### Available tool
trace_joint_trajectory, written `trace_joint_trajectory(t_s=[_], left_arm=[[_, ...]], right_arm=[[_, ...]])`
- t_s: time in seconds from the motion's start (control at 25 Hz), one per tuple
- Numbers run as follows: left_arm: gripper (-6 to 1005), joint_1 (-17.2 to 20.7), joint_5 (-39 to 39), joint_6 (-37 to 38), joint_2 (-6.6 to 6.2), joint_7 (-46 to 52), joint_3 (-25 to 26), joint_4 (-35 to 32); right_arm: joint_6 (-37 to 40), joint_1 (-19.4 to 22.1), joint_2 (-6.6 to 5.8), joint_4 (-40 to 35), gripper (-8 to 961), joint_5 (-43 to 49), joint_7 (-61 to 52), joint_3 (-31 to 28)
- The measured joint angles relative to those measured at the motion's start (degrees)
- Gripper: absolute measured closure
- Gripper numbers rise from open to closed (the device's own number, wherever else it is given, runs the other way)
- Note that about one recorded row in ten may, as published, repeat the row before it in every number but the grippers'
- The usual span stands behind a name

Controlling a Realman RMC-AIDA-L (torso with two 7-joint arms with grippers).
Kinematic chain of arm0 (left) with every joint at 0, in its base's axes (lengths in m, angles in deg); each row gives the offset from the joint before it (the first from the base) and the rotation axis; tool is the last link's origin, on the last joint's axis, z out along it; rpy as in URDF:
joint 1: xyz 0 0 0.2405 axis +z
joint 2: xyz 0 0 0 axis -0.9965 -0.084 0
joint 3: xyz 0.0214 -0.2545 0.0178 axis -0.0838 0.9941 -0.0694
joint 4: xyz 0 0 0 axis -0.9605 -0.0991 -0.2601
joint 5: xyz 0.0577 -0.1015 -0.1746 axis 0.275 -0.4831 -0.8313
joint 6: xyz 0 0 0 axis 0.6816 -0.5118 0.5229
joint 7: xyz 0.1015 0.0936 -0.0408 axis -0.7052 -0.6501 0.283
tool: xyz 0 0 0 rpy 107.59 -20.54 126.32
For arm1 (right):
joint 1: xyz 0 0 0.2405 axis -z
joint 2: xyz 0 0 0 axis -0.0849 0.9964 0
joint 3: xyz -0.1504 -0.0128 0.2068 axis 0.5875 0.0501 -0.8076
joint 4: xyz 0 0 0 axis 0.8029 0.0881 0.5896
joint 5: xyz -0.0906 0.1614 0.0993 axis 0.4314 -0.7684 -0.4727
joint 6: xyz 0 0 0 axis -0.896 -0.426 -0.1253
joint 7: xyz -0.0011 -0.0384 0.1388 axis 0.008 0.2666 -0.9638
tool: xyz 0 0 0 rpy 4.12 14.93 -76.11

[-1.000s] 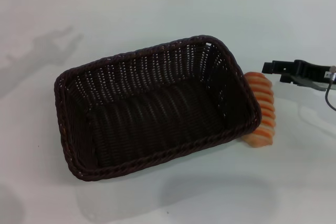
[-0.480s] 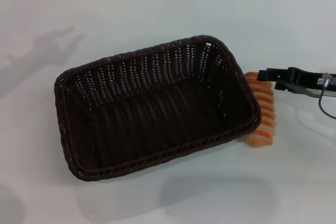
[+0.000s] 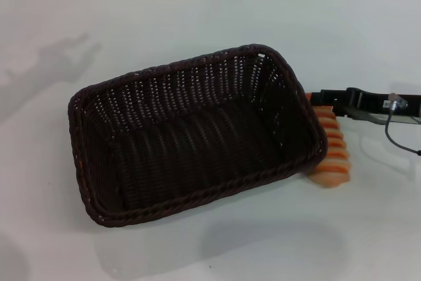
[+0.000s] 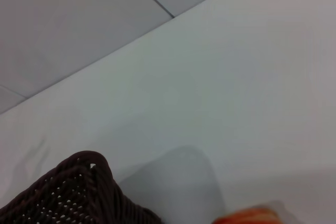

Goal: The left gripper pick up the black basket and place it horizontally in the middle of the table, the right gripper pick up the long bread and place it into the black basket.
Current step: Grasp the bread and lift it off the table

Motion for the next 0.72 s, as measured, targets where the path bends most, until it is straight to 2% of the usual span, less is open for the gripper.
trace_joint_trajectory(t_s=[0.72], left_arm=[[640, 0.3, -1.0, -0.2, -0.27, -0.6, 0.0, 0.1]], right_arm=[[0.1, -1.9, 0.09, -2.5, 281, -0.3, 0.1, 0.3]])
